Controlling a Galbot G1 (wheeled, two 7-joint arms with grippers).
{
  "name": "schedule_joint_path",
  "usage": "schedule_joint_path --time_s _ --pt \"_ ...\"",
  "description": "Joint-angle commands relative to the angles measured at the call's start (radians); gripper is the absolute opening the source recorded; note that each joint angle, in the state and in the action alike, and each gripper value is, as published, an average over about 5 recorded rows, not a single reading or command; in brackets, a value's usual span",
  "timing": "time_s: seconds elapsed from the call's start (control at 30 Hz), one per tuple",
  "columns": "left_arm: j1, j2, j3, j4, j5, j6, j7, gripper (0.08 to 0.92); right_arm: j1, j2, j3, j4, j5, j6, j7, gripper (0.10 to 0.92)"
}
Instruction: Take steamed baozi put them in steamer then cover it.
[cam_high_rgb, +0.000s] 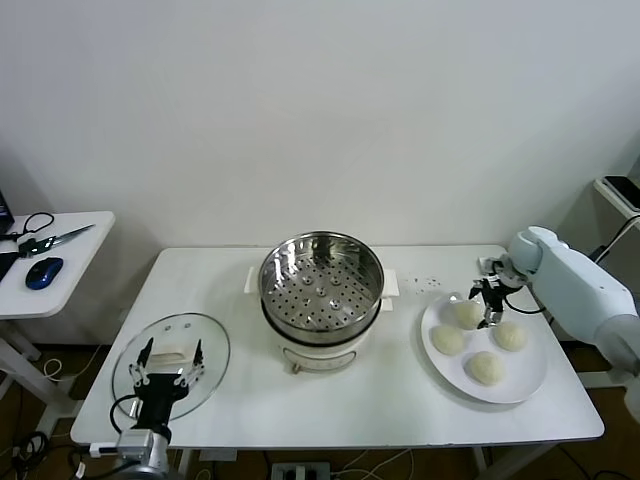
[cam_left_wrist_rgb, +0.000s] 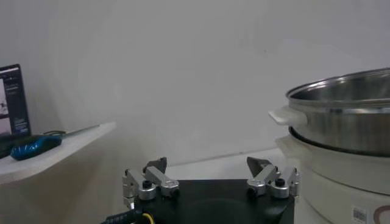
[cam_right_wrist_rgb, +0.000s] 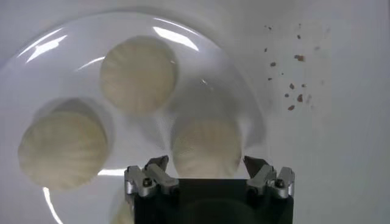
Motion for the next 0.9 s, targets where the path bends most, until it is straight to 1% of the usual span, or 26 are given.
schedule_joint_path --time_s 0.03,0.13,0.33,0.63,0.77,0.9 --pt "-0.002 -0.002 -0.001 0.003 0.001 0.003 0.001 0.823 -0.002 0.028 0.022 -0.040 -0.038 0.014 0.000 0.822" --pt "-0.005 -0.002 -0.001 0.006 0.001 0.003 0.001 0.823 -0.005 0.031 0.026 -0.040 -0.044 0.017 0.000 0.809" --pt "-0.006 -0.006 0.001 0.012 0.002 0.000 0.000 0.823 -0.006 0.031 0.027 -0.039 -0.054 0.020 -0.005 0.743" --pt "-0.006 -0.002 0.001 0.012 -0.001 -0.002 0.001 0.823 0.004 0.024 0.030 -0.026 -0.048 0.040 -0.013 0.706" --pt "-0.005 0.003 0.000 0.009 -0.002 0.000 0.002 0.823 0.069 -0.004 -0.034 0.037 0.015 0.065 -0.030 0.704" --pt "-0.003 0.010 -0.001 0.005 -0.003 0.003 0.002 0.823 0.216 -0.038 -0.213 0.142 0.146 0.087 -0.050 0.704"
